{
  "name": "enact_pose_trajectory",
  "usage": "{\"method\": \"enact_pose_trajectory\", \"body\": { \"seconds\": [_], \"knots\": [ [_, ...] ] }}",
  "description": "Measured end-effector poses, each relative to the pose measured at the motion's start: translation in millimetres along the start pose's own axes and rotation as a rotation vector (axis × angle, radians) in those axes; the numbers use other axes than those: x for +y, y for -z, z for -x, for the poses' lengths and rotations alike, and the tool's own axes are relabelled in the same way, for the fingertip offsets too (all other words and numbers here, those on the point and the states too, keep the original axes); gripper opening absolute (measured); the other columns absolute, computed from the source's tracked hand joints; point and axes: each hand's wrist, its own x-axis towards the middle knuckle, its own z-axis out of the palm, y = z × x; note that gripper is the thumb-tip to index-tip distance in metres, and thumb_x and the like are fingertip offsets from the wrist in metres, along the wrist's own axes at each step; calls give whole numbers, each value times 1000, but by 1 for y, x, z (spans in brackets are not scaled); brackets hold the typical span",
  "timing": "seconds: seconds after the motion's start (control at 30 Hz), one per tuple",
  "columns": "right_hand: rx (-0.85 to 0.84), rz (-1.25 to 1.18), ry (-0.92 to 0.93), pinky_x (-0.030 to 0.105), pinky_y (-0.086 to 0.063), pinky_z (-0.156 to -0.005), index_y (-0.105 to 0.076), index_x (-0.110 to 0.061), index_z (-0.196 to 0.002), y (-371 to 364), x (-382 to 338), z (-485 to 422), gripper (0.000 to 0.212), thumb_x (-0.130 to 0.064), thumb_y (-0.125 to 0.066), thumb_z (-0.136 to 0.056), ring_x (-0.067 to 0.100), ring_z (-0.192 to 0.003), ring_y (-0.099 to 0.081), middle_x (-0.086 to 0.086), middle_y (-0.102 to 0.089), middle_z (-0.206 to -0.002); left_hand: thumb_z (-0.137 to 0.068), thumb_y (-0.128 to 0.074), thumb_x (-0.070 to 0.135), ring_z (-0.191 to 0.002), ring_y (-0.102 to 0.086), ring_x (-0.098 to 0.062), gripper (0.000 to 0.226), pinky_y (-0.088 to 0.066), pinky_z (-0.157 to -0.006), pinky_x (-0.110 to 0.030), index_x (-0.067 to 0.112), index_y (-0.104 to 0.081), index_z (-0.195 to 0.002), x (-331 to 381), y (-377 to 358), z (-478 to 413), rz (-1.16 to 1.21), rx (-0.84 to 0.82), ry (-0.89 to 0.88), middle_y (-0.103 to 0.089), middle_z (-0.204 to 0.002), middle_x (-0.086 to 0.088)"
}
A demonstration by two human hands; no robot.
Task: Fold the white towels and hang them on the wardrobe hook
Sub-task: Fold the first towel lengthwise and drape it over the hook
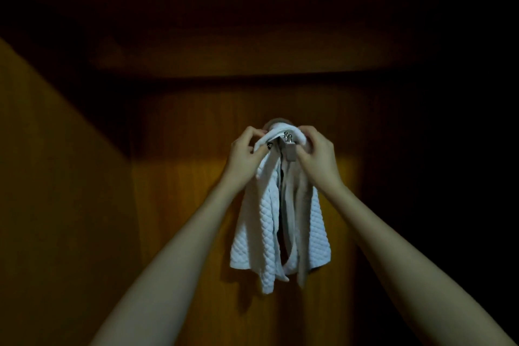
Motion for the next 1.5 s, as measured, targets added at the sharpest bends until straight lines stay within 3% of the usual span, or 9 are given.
{"method": "enact_pose_trajectory", "body": {
  "seconds": [0.2,0.37,0.6,0.77,0.93,1.1,1.17,1.27,1.5],
  "knots": [
    [-51,-63,33,14,-44,-74,-61,-16,-102,24,-12,-35,20,-3,-51,-90,4,-90,-57,-3,-63,-96,-94,-46,19,-59,-41,-2,23,-32,-53,-21,41,-43,-89,10,18,-31,-109,-66,-82,-51,-78,4],
    [-187,-86,-62,-5,-35,-74,-55,-12,-127,23,-6,-47,34,-3,-52,-94,4,-104,-51,-14,-55,-110,-97,-51,35,-99,-54,-10,31,-41,-73,-17,22,-46,-125,3,36,-57,-196,-239,107,-55,-114,3],
    [-500,-219,-193,23,-50,-88,-55,-33,-115,35,8,-32,17,-30,-51,-98,7,-110,-59,-7,-59,-120,-81,-69,36,-94,-65,-1,22,-53,-73,-20,37,-65,-102,-17,53,-31,334,-540,387,-67,-97,17],
    [-270,-199,-323,16,-48,-77,-58,-12,-127,26,4,-53,35,-32,-41,-103,11,-98,-62,-1,-65,-111,-95,-57,26,-107,-60,-21,9,-48,-83,-25,34,-61,-94,-11,27,-53,168,-121,365,-64,-98,8],
    [-278,-62,-278,10,-40,-80,-46,-17,-140,15,22,-59,39,-20,-48,-100,8,-109,-51,-8,-53,-120,-98,-50,30,-103,-54,-13,31,-40,-79,-19,17,-60,-124,-15,9,-59,21,-235,392,-60,-115,0],
    [-282,-66,-279,18,-46,-82,-42,-19,-141,2,42,-45,43,-19,-48,-99,11,-108,-57,-1,-58,-127,-98,-49,30,-71,-56,-5,22,-40,-50,-7,18,-65,-87,-24,2,-55,16,-204,470,-64,-79,5],
    [-256,-79,-269,30,-44,-99,-40,-17,-143,-5,47,-36,45,-23,-50,-99,14,-123,-49,1,-50,-139,-97,-52,29,-67,-58,0,19,-39,-49,-5,18,-65,-90,-29,1,-51,96,-163,475,-65,-77,8],
    [-212,-168,-278,24,-46,-93,-42,-14,-139,-6,47,-35,41,-19,-50,-99,17,-120,-53,0,-55,-127,-97,-53,26,-51,-56,10,19,-39,-46,-6,15,-64,-87,-30,-1,-48,135,-172,476,-64,-65,13],
    [-170,-369,-373,19,-54,-82,-56,-19,-126,15,50,-53,37,0,-46,-96,4,-96,-62,4,-63,-119,-97,-52,21,-78,-63,-9,16,-50,-62,-14,25,-64,-87,-33,11,-60,140,-29,501,-68,-89,3]
  ]
}}
